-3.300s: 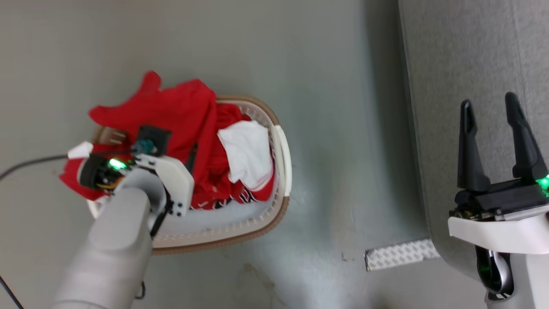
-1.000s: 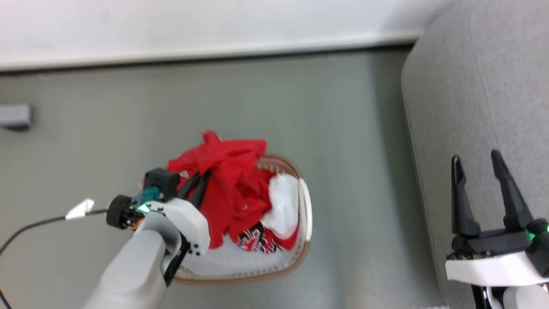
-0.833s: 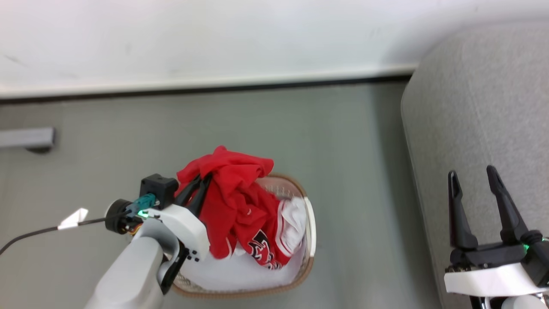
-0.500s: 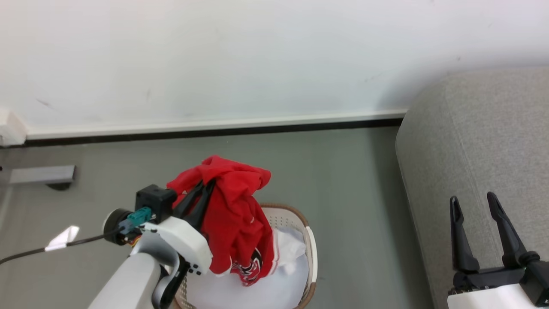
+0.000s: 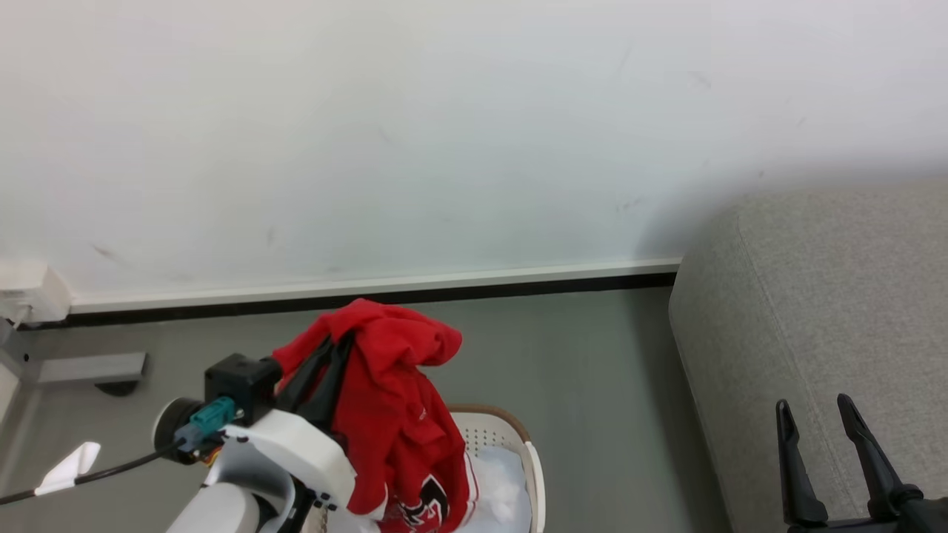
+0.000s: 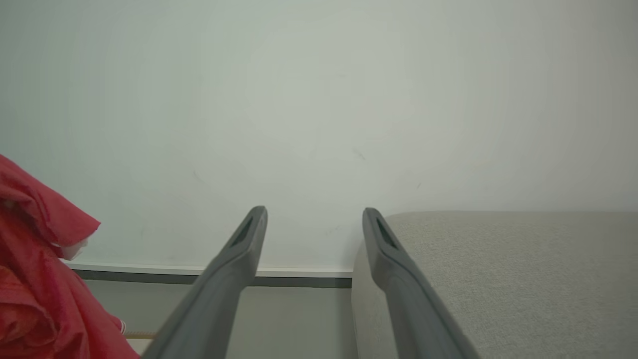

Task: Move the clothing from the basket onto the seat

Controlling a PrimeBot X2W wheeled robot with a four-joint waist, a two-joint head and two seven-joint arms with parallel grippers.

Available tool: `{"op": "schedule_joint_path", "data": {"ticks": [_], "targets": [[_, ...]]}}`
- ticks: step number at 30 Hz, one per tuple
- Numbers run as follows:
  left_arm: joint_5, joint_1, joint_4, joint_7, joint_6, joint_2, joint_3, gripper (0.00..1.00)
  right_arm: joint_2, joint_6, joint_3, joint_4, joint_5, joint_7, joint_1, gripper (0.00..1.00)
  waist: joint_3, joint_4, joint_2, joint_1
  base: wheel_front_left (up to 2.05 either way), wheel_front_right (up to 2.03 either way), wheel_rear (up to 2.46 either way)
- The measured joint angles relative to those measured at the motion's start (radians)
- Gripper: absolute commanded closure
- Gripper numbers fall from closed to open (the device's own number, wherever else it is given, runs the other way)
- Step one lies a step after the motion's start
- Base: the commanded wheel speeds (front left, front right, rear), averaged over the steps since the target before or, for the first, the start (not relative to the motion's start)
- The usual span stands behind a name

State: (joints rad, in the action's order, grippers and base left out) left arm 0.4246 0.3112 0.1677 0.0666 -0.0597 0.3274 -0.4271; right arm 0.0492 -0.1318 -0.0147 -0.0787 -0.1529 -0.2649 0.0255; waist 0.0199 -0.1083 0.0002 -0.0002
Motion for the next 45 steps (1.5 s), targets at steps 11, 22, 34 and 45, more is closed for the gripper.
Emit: {"op": "schedule_joint_path", "data": {"ticks": [11,22,34,45], "targets": [[0.01,-0.045,-0.09,-0.034,-0.039,0.031,0.015,1.0,0.0,0.0,-0.001,-0.016,0.002,0.0,0.018,0.0,-0.04,-0.001,-0.0001,0.0001,0.0,0.0,0.0],[0.01,-0.052,-0.106,-0.043,-0.047,0.04,0.01,1.0,0.0,0.0,0.019,-0.017,0.002,0.0,0.018,0.0,-0.039,-0.004,-0.0002,0.0003,0.0,0.0,0.0],[0.001,-0.011,-0.132,-0.051,-0.042,0.032,-0.029,1.0,0.0,0.0,0.231,0.044,0.046,0.0,-0.057,0.0,-0.032,-0.01,-0.0002,0.0003,0.0,0.0,0.0],[-0.03,0.046,-0.135,-0.067,-0.006,-0.038,-0.129,1.0,0.001,0.0,0.525,0.027,0.069,0.0,-0.202,0.0,-0.034,-0.007,-0.0001,0.0003,0.0,0.0,0.0]]}}
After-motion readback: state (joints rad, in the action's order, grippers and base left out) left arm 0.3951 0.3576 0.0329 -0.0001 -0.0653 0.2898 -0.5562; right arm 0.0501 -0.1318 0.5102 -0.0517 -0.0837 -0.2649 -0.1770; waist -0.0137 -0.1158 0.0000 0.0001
